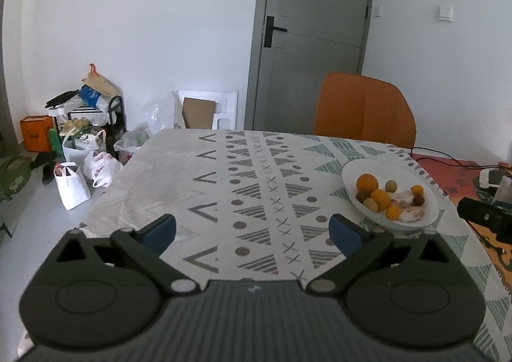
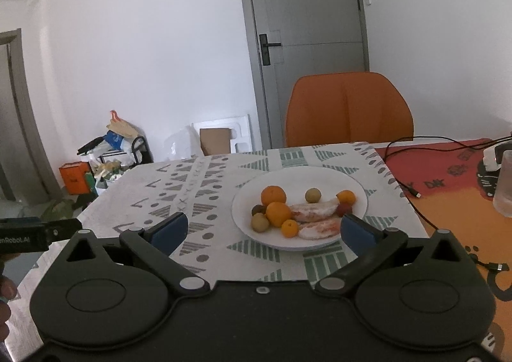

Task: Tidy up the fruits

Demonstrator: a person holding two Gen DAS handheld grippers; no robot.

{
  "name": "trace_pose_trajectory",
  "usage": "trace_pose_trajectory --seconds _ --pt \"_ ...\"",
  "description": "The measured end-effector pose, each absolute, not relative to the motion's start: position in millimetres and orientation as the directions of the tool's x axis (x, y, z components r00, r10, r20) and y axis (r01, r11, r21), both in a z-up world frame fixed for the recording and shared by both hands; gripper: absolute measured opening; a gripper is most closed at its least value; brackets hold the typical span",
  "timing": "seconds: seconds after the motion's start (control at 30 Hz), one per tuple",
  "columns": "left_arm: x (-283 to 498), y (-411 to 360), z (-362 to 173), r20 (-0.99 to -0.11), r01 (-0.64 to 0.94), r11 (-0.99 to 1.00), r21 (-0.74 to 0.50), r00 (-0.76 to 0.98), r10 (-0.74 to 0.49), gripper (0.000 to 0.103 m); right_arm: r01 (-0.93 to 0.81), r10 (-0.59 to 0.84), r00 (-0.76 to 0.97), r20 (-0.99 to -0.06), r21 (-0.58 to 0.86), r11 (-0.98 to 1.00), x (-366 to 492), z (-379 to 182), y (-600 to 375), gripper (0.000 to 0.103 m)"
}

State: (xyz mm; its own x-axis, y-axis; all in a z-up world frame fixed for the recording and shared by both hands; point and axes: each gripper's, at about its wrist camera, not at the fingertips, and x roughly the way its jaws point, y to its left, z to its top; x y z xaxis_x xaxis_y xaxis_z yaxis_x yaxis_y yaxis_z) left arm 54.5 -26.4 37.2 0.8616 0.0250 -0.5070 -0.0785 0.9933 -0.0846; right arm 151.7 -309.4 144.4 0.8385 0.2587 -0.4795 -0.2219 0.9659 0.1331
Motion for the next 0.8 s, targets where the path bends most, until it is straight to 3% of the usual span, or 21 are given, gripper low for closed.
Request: trace_pose_trajectory --seconds 0.8 --pt "18.6 -2.8 27.2 -0.504 -0.109 0.991 -0.076 0.862 0.056 0.103 -0.301 0.309 0.804 -0.508 0.100 0.948 127.8 137.5 -280.3 0.103"
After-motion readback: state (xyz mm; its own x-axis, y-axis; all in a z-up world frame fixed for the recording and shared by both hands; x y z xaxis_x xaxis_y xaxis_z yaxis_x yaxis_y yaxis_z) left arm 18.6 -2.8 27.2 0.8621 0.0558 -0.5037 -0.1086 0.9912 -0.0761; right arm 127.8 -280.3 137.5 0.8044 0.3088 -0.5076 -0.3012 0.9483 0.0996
